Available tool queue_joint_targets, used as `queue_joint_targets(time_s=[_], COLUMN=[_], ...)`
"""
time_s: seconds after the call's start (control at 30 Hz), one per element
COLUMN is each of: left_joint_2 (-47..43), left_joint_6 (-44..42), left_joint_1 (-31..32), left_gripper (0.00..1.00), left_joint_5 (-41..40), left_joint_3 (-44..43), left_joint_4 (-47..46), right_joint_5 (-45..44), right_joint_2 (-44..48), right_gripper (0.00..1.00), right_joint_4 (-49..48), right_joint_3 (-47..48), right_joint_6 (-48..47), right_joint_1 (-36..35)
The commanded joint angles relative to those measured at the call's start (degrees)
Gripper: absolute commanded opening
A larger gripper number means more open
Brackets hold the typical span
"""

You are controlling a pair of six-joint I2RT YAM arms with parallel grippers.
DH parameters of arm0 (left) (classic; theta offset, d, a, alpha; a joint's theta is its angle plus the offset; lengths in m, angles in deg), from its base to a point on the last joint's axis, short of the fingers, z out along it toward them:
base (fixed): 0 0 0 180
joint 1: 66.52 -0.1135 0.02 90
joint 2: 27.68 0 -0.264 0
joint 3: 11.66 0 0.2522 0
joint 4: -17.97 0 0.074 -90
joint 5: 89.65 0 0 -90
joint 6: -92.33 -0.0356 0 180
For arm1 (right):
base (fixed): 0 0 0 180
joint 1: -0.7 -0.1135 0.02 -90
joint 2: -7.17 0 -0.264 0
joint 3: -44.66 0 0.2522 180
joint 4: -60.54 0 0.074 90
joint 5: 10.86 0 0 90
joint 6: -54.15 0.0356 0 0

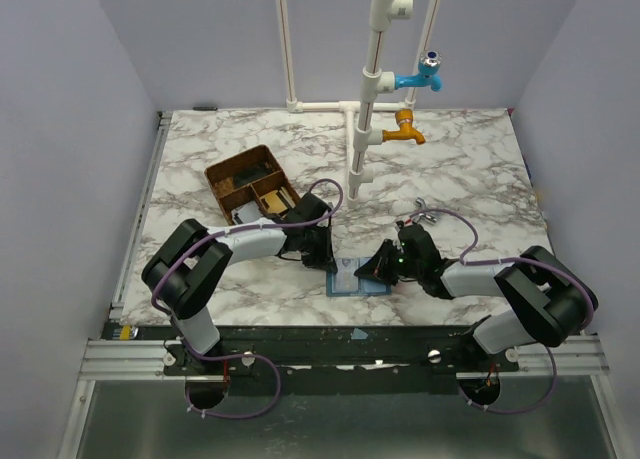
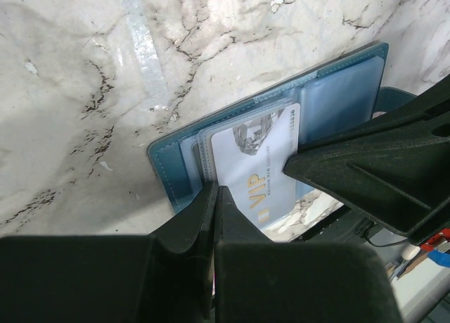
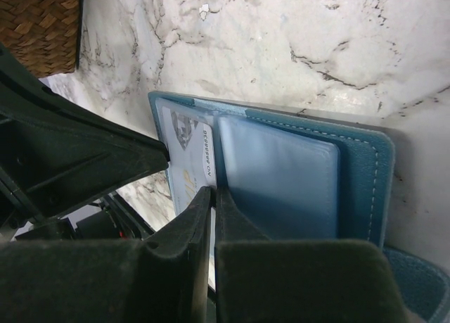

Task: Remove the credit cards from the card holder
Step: Remove the credit card from the card holder.

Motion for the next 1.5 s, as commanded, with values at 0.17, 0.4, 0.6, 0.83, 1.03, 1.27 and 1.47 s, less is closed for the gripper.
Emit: queue_joint_targets(time_s=[0.17, 0.4, 0.6, 0.83, 1.03, 1.27, 1.47], left_joint_2=[2.26, 2.49, 2.43, 2.41, 2.33, 2.33, 2.49], left_joint_6=[-0.76, -0.59, -0.59, -0.5, -0.4, -0.3, -0.35], left_joint_1=[-0.94, -1.22, -1.16, -1.12, -1.2, -1.21, -1.38], left_gripper=[0.0, 0.0, 0.0, 0.0, 0.0, 0.0, 0.0], left_joint_5=[-5.1, -4.98, -4.81, -4.8, -4.88, -5.05, -5.16], left_joint_3=[1.34, 1.6, 1.44, 1.52, 1.69, 1.91, 2.04], left_joint_4=[4.92, 4.58, 4.47, 4.39, 4.4, 4.48, 4.57], right_joint_5=[0.47, 1.11, 2.24, 2.73, 2.62, 1.49, 0.28], right_joint_2=[0.34, 0.69, 0.71, 0.28, 0.77, 1.7, 3.21], right_gripper=[0.07, 0.09, 0.2, 0.18, 0.12, 0.1, 0.09], right_joint_4=[0.15, 0.28, -0.85, -2.39, -3.06, -2.56, -0.5], right_joint_3=[-1.13, -1.4, -1.49, -1.99, -2.63, -3.41, -3.77], right_joint_6=[-0.41, -0.51, -0.19, 0.81, 1.54, 1.86, 1.04], right_joint_1=[0.79, 1.34, 1.41, 1.41, 1.43, 1.49, 2.19])
